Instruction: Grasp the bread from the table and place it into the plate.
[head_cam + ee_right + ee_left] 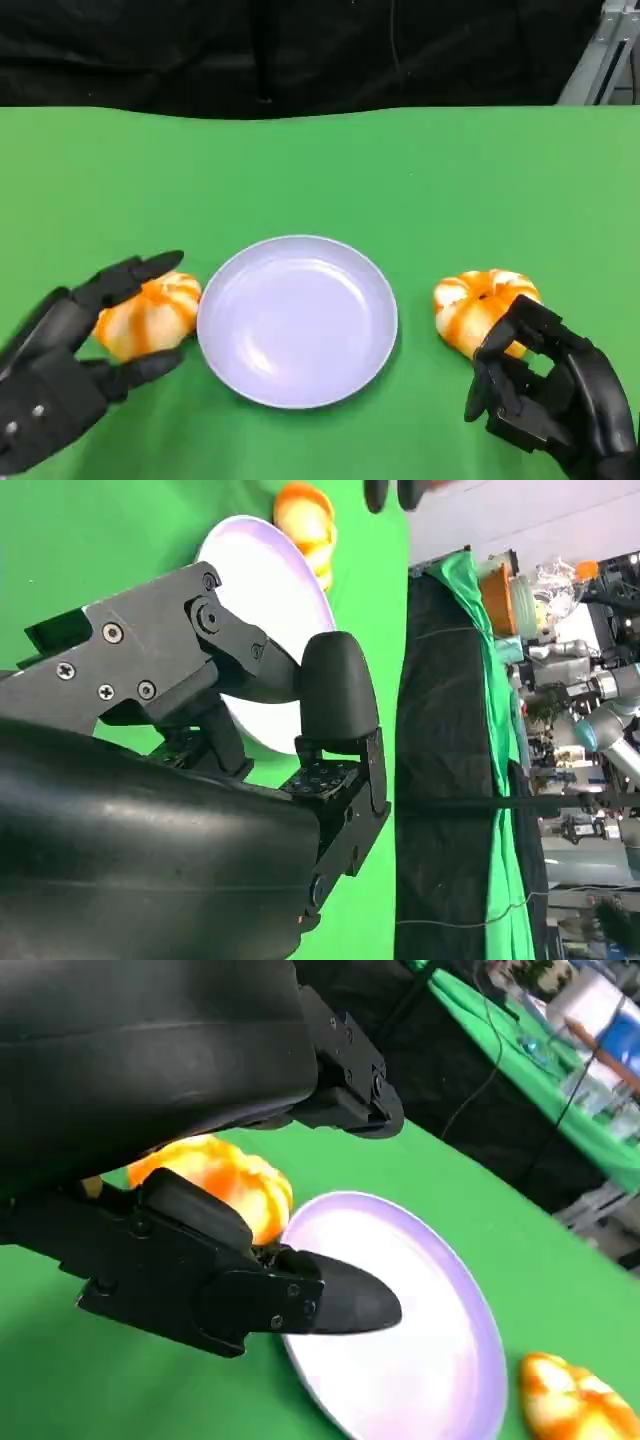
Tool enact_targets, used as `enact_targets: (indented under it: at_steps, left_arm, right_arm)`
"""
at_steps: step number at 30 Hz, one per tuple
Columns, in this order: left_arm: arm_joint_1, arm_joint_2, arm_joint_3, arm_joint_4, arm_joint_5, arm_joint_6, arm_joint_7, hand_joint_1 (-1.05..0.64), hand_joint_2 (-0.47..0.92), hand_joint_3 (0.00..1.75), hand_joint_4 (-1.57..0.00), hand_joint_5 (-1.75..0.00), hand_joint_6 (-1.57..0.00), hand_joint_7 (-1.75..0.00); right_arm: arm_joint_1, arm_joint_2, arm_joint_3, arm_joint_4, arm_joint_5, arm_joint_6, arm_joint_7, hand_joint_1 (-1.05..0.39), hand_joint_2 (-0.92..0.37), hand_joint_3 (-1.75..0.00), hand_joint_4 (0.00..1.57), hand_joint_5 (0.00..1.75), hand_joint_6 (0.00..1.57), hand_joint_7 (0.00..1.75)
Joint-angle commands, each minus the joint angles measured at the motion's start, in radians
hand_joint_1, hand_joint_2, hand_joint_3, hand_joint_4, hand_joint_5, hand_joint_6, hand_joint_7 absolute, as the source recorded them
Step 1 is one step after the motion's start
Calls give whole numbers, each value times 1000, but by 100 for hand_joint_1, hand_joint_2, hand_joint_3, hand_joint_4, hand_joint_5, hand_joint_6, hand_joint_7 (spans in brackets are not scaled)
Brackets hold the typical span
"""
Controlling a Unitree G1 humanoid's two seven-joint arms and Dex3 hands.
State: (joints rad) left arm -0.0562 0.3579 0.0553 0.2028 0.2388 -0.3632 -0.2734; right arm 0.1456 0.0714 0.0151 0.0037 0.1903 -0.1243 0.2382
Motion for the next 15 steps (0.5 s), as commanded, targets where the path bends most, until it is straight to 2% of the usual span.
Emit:
enact_targets:
  at_steps: [1, 4, 7, 11, 15]
  left_arm:
    - [-120, 99, -101, 112, 211, -22, 82, -85, 92, 21, -19, -7, -35, -1]
    - [-210, 136, -182, 214, 339, -32, 138, -96, 92, 24, -19, -5, -37, -1]
    - [-249, 147, -217, 272, 370, -44, 169, -98, 92, 25, -19, -4, -37, -1]
    - [-352, 140, -316, 466, 458, -61, 247, -104, 92, 25, -20, -4, -40, -2]
    - [-409, 124, -377, 600, 489, -60, 306, -102, 92, 23, -21, -3, -40, -1]
  right_arm:
    - [-5, -15, -6, 1, 3, -10, 2, -12, -68, -102, 82, 175, 62, 166]
    - [-6, -10, -5, 2, 3, -14, -1, -12, -68, -102, 83, 175, 62, 166]
    - [-4, -5, -2, -5, 1, -9, -10, -12, -68, -102, 83, 175, 62, 166]
    - [-2, -3, 4, 1, -7, -30, -12, -11, -68, -102, 82, 175, 62, 166]
    - [-2, -3, 5, 1, -5, -30, -14, -11, -68, -103, 83, 175, 62, 167]
